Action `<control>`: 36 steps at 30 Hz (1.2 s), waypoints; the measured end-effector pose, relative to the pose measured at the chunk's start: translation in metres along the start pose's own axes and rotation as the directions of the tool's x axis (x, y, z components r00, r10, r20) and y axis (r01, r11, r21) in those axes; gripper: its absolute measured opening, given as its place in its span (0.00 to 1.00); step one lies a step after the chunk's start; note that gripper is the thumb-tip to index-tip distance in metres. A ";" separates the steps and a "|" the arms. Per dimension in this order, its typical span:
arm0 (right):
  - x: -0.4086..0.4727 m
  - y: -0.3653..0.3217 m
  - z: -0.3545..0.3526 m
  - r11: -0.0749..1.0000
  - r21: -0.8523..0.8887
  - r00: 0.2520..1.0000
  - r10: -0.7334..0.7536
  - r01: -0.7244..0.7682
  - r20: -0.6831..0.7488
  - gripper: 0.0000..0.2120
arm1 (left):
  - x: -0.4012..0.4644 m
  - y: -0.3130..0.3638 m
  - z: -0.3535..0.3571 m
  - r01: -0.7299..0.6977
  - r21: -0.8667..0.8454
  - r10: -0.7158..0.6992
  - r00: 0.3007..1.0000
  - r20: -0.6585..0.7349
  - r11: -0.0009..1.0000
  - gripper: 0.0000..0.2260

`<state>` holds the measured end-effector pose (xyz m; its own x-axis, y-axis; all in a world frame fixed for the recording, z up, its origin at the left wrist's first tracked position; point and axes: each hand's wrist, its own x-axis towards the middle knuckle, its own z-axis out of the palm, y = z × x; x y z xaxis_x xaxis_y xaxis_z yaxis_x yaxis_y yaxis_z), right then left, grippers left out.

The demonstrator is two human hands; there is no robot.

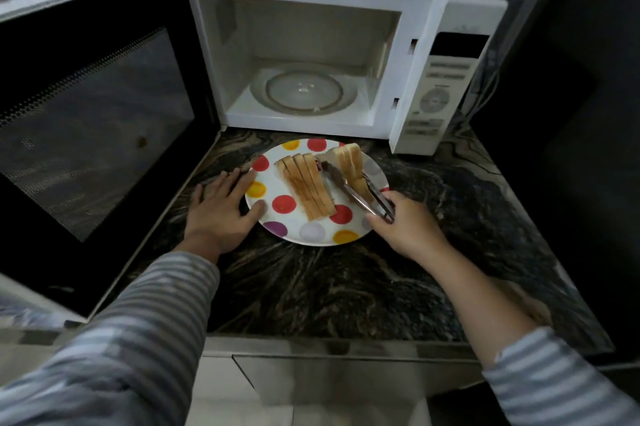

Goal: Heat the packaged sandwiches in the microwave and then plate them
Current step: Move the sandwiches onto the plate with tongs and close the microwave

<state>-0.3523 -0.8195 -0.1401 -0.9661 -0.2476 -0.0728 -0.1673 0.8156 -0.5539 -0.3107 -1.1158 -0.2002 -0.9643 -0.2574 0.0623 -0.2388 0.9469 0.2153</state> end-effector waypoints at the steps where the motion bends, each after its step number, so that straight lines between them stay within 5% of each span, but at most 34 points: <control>1: 0.000 0.000 0.001 1.000 -0.009 1.000 0.000 0.000 -0.002 0.22 | 0.000 0.000 0.000 -0.001 -0.004 0.001 1.000 0.003 1.000 0.40; 12: -0.038 -0.007 -0.049 0.985 -0.139 0.994 0.107 -0.104 0.014 0.21 | -0.001 -0.002 -0.003 -0.016 -0.054 0.016 1.000 -0.004 0.998 0.39; 18: -0.070 -0.023 -0.091 0.990 -0.136 0.999 0.051 -0.050 0.006 0.17 | -0.014 0.024 -0.024 0.063 -0.256 -0.074 0.997 -0.030 0.964 0.40; 22: -0.078 -0.041 -0.109 0.988 -0.138 0.998 -0.067 0.069 0.021 0.14 | -0.032 0.068 -0.065 -0.194 -0.239 0.139 0.963 -0.230 0.951 0.46; 25: -0.081 -0.050 -0.114 0.982 -0.132 0.980 -0.109 0.132 0.169 0.09 | -0.053 0.097 -0.088 -0.393 -0.111 0.328 0.868 -0.372 0.913 0.45; 29: -0.090 -0.055 -0.115 0.951 -0.188 0.893 -0.146 0.246 0.426 0.08 | -0.093 0.120 -0.092 -0.494 0.068 0.497 0.848 -0.183 0.867 0.38; 33: -0.101 -0.056 -0.107 0.939 -0.193 0.818 -0.133 0.285 0.560 0.02 | -0.127 0.117 -0.069 -0.476 -0.039 0.473 0.878 -0.080 0.878 0.19; 36: -0.107 -0.052 -0.093 0.938 -0.194 0.787 -0.116 0.287 0.605 0.10 | -0.151 0.112 -0.057 -0.415 -0.096 0.410 0.909 -0.067 0.905 0.17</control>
<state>-0.2580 -0.7868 -0.0265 -0.6224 -0.6064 -0.4949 -0.4726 0.7952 -0.3799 -0.1853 -0.9818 -0.1299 -0.9672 0.1416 0.2107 0.1956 0.9448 0.2628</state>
